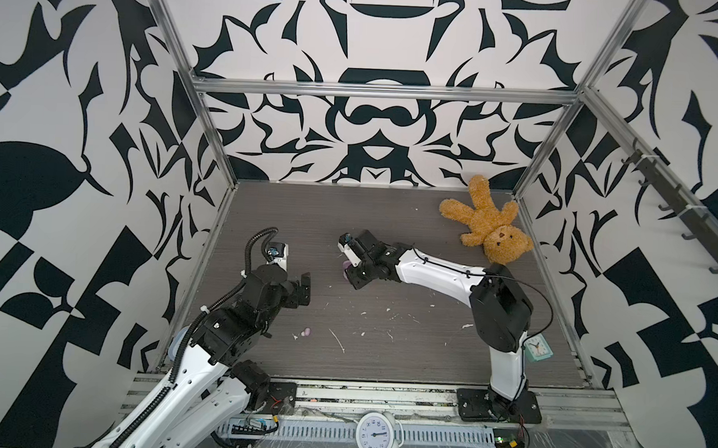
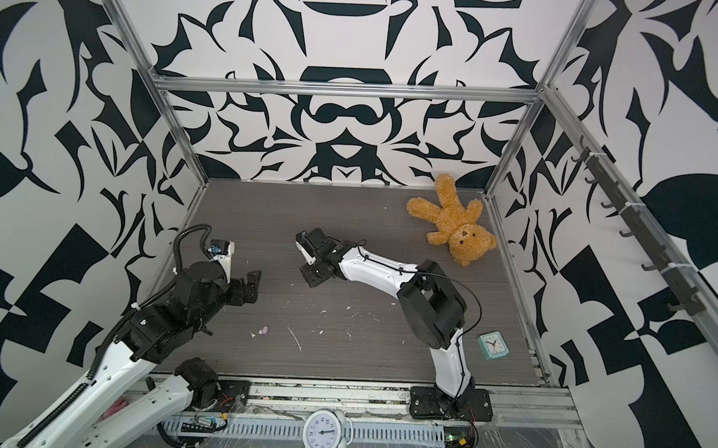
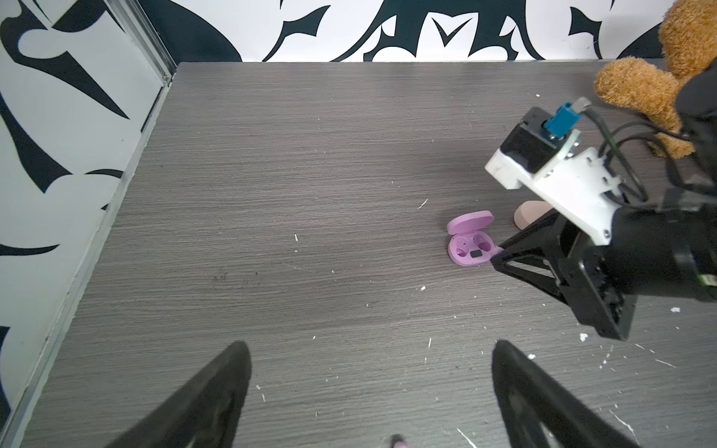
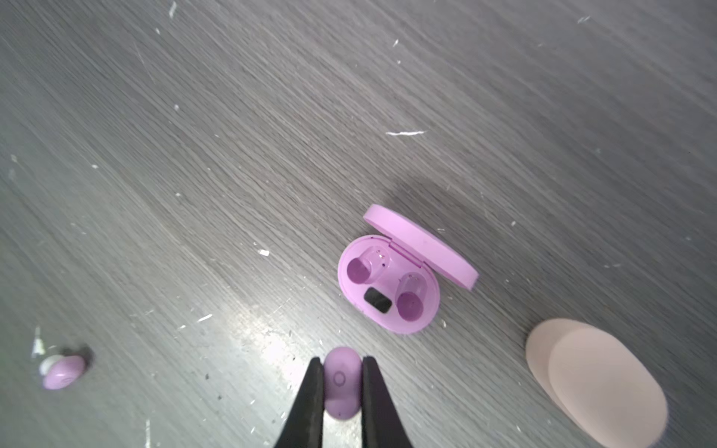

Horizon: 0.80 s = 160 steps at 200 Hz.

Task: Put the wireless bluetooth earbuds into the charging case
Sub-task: 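Carry the earbud with the right gripper to the open lilac case, then press the earbud into a slot of the lilac case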

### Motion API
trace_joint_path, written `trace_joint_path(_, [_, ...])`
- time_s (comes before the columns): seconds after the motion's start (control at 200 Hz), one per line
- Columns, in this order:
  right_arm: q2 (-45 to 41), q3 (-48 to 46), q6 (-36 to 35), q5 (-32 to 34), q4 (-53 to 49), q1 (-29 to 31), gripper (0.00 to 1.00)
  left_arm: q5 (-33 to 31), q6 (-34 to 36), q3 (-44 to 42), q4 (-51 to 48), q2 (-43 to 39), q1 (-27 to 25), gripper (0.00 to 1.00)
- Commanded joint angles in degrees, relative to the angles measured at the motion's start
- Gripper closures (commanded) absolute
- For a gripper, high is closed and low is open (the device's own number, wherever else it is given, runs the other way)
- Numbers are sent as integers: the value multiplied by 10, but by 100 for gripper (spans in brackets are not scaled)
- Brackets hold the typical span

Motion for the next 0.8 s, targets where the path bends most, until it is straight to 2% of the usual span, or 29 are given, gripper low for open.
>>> trace_joint_path(0.0, [0, 31, -32, -8, 9, -12, 88, 4, 1, -12, 7, -2, 2, 1])
trace_joint_path(0.355, [45, 60, -56, -1, 3, -25, 88, 2, 2, -12, 8, -1, 2, 1])
trace_joint_path(0.795, [60, 70, -64, 6, 0, -29, 88, 4, 2, -12, 10, 1, 2, 1])
